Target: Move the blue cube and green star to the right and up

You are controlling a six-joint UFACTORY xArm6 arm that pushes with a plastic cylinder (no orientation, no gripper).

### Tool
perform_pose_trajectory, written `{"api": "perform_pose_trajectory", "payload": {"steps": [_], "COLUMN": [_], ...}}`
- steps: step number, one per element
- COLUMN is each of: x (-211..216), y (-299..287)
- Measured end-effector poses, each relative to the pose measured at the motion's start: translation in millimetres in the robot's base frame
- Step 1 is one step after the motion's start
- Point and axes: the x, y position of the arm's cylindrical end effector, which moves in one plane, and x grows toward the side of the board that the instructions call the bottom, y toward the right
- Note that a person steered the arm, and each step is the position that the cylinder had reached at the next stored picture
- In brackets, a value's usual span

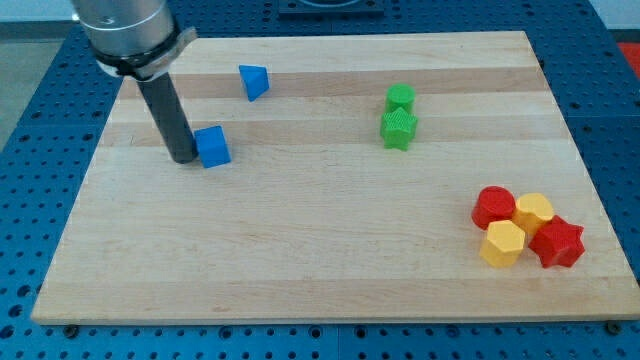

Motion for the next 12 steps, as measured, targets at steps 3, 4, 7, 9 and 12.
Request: {"api": "perform_pose_trajectory", "payload": {"steps": [3,4,7,9,12], "x": [-6.7,-19.5,-33.7,-55.9,-37.6], "y": [55.8,60.5,108.4,111.6,177.5]}}
